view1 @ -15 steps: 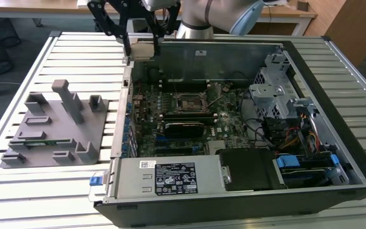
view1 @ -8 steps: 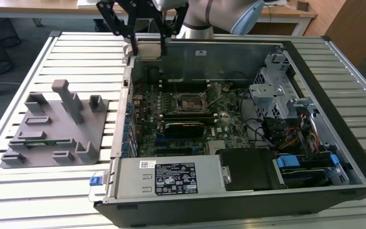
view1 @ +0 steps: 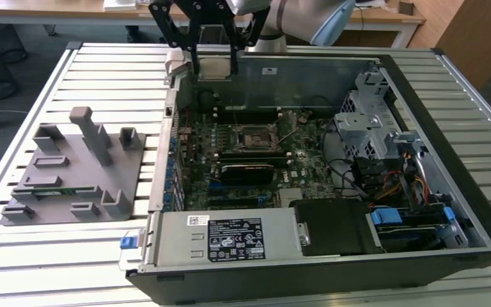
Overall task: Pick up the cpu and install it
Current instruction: 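Pick up the cpu and move it towards the insertion slot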
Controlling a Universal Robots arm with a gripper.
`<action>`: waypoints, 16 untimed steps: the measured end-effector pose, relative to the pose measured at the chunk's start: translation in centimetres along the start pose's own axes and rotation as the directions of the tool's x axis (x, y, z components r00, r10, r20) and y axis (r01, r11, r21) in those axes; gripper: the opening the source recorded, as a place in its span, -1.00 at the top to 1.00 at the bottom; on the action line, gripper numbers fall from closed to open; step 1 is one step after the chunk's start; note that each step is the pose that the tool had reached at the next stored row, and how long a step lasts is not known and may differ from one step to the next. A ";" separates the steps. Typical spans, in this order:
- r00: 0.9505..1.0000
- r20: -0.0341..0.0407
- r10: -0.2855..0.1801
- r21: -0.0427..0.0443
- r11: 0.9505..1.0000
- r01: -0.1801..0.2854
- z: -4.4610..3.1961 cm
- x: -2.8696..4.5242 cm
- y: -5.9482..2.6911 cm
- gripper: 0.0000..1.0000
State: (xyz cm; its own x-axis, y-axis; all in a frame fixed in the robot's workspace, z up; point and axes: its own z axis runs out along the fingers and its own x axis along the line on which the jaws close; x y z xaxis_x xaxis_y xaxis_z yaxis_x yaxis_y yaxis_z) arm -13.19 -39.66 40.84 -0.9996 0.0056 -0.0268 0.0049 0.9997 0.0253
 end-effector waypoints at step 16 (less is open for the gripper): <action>1.000 0.000 0.000 0.000 1.000 0.000 0.08 -2.19 0.01 -0.09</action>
State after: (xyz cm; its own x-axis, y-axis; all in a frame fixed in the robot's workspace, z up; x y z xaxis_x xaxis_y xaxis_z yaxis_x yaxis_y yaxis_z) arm -11.00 -39.66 40.81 -0.9996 0.0057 -0.0267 0.0050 0.9997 0.0253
